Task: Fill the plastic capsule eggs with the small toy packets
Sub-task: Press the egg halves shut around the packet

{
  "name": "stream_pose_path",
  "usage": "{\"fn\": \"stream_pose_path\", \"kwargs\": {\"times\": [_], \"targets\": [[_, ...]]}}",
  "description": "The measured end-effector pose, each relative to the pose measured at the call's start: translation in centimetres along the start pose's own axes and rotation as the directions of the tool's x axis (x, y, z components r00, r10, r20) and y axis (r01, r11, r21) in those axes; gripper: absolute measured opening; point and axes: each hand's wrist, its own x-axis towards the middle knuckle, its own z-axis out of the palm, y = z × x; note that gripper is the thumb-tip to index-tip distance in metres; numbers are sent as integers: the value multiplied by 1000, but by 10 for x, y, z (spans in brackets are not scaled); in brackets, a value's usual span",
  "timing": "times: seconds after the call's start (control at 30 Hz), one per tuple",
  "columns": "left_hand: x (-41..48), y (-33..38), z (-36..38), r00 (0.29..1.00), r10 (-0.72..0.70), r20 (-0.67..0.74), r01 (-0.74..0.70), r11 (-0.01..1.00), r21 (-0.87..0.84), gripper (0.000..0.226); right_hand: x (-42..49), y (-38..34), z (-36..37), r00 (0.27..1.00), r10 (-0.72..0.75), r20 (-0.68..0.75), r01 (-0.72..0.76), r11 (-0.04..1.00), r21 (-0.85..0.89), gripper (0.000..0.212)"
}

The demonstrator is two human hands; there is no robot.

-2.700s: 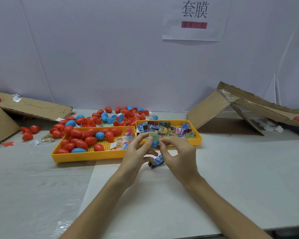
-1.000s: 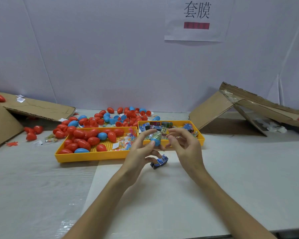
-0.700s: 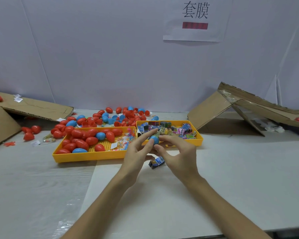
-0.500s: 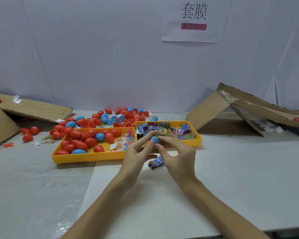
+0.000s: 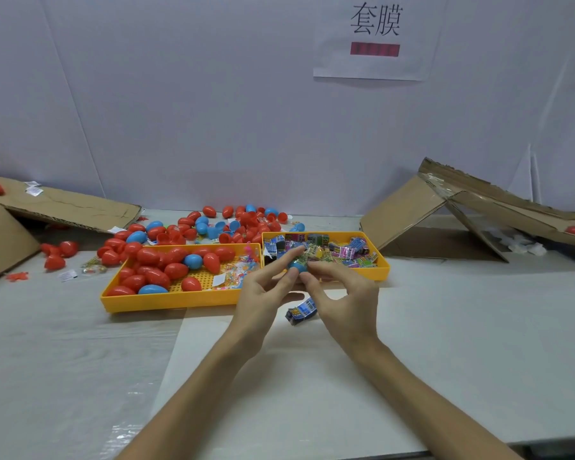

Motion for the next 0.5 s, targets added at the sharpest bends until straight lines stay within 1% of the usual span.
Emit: {"fn": "stream_pose_path", "kwargs": {"times": [0.03,0.1,0.13,0.2,0.3,0.4,0.5], "targets": [[1,1,-1,1000,4,6,-4,1000,7,34,2,-1,0,996,85,24,-87,993,79,22],[2,1,-4,1000,7,17,-8,999,34,35,8,0,-3,958,255,130,-280,929,241,27],[2,0,-5,999,3,33,-5,999,52,37,11,2,-5,931,311,191,-357,883,303,28],[3,-2,-6,996,-20,84,13,997,83,42,16,7,-9,884,373,281,-460,800,386,28],[3,-4,-4,992,-75,99,64,992,109,39,18,8,-13,842,413,347,-530,750,394,27],[2,-6,-5,988,-114,107,108,992,69,21,20,8,-13,815,444,371,-577,679,454,24],[1,-6,-4,977,-150,152,144,988,47,20,20,10,-13,797,479,367,-603,611,513,28]]}}
